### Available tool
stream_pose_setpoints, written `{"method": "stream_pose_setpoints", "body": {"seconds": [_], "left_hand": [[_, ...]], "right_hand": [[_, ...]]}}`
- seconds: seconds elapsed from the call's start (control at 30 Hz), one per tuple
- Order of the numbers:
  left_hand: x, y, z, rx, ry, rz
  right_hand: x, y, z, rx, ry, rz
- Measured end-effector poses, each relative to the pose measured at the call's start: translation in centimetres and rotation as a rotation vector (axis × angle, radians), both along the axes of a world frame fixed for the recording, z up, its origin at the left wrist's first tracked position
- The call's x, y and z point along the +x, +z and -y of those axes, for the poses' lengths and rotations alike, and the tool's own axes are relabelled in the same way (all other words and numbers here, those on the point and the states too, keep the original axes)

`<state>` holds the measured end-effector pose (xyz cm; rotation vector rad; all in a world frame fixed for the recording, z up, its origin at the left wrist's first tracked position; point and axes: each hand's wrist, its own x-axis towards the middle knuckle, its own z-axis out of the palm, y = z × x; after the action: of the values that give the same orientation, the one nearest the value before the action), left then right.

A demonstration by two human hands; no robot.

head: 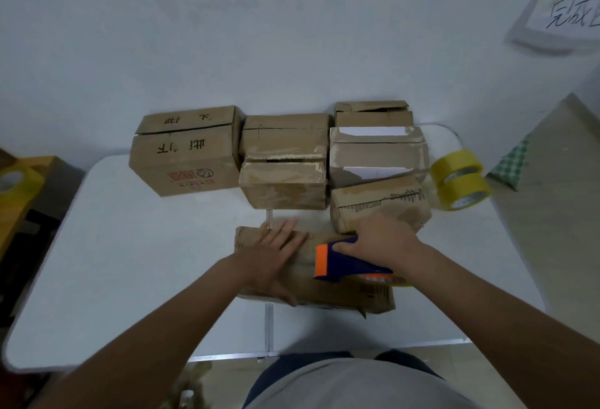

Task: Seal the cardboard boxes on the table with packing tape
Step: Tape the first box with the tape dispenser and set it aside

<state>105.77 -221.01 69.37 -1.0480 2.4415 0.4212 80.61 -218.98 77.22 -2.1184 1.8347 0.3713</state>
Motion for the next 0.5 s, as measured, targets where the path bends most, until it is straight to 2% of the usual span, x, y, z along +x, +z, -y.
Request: {"method": "stream_pose_setpoints", "body": {"seconds": [0.13,0.23,0.5], "left_hand": [[-1.4,-1.7,-0.9,-0.023,0.015,-0.074],[-0.6,-1.9,-1.1,-0.069,0.003,-0.099],[-0.8,-2.2,-1.0,-0.073,-0.004,-0.12]], "right_hand": [[0.4,-0.2,0.1,-0.003,-0.011,0.027],[0.1,0.4,0.3,0.086,-0.009,0.046],[-5.8,0.6,-0.3,0.197,-0.123,0.26]]}}
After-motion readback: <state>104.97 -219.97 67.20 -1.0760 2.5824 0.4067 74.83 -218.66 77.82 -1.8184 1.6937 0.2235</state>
